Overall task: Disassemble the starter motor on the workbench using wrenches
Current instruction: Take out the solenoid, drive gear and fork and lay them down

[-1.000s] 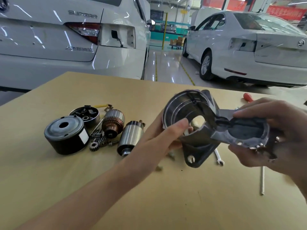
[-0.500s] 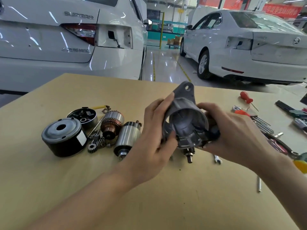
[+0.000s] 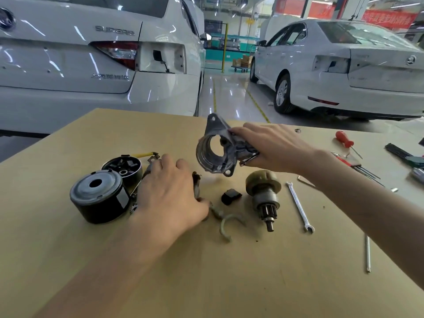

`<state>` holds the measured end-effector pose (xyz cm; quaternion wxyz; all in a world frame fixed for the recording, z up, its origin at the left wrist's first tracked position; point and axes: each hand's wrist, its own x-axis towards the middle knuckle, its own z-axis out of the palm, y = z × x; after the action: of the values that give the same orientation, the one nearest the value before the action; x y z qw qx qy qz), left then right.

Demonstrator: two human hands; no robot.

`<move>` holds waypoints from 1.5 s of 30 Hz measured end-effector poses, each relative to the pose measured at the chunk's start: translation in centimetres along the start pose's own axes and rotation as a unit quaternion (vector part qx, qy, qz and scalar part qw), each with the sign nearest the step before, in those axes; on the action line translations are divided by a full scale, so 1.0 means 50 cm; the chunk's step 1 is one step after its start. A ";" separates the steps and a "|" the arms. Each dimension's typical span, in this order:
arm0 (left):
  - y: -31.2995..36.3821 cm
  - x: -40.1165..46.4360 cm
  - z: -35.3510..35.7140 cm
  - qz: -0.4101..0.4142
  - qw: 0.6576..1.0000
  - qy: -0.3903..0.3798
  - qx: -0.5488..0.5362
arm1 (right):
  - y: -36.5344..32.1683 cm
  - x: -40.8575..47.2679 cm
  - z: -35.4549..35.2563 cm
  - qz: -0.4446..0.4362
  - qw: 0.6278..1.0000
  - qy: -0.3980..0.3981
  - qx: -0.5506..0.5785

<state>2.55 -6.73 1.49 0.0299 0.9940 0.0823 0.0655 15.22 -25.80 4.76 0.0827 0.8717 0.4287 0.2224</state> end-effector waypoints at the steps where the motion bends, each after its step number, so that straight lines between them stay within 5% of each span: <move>1: -0.005 0.002 -0.004 -0.009 1.000 0.000 -0.005 | 0.001 0.011 0.006 -0.007 1.000 -0.012 -0.011; 19: -0.027 0.012 0.013 0.002 0.998 0.043 -0.043 | -0.055 0.081 -0.063 -0.093 0.988 -0.122 -0.009; 24: -0.025 0.017 0.025 0.010 0.998 0.043 -0.038 | -0.015 0.021 -0.114 0.103 0.981 -0.069 0.149; 27: -0.020 0.017 0.028 0.000 0.999 0.051 -0.015 | 0.030 -0.049 -0.112 0.271 0.922 0.029 0.275; 30: -0.018 0.015 0.026 -0.007 0.998 0.063 0.021 | 0.044 -0.124 -0.053 0.444 0.828 -0.056 0.338; 33: -0.019 0.015 0.024 -0.010 0.998 0.061 0.033 | 0.030 -0.185 0.011 0.509 0.768 -0.152 0.359; 45: -0.012 0.007 0.028 -0.010 1.000 0.000 -0.004 | -0.016 -0.226 0.054 0.420 0.874 -0.028 0.241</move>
<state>3.00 -6.17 0.12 0.0346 0.9930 0.0922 0.0658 9.88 -34.05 -1.46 -0.2190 0.9686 0.0597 0.1012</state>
